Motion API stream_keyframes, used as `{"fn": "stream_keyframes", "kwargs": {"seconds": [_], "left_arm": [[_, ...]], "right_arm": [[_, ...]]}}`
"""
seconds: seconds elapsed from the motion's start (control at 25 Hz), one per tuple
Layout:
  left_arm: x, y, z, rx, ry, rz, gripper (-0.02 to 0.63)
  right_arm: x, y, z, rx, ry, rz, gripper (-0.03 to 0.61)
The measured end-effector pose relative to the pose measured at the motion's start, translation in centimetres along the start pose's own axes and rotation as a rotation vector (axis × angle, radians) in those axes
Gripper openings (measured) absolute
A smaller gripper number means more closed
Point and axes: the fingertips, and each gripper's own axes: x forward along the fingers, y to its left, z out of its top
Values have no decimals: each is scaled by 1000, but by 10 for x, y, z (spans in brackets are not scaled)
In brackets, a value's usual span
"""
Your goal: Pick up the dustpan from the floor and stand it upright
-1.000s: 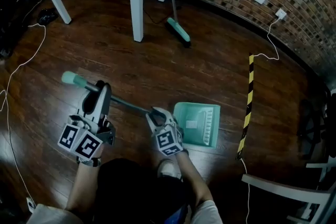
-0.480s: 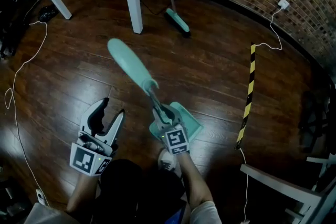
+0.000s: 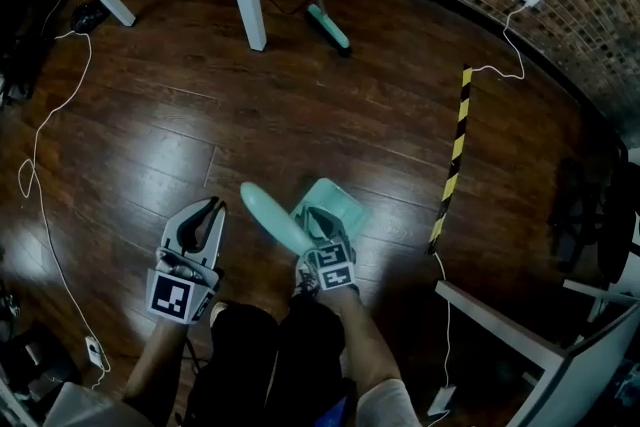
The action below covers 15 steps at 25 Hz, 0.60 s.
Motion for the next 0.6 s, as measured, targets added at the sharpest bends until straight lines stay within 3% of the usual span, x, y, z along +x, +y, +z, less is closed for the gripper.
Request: {"fn": "stream_keyframes", "kwargs": {"seconds": [0.16,0.28,0.4,0.6], "left_arm": [[-21,5,29,-9,52,8,40],[-37,3,53,-16,93,-8,3],[-52,-5,83,-44,122,-37,3],[-85,-7,137,-22,121,-60,3]], "right_arm": [[-46,11,10,31,58,-6,130],[-88,16,36,13,57,-27,110],[-137,21,81,-10,-7,-85,-18],[-234,45,183,11,-209,-173,-17]]}}
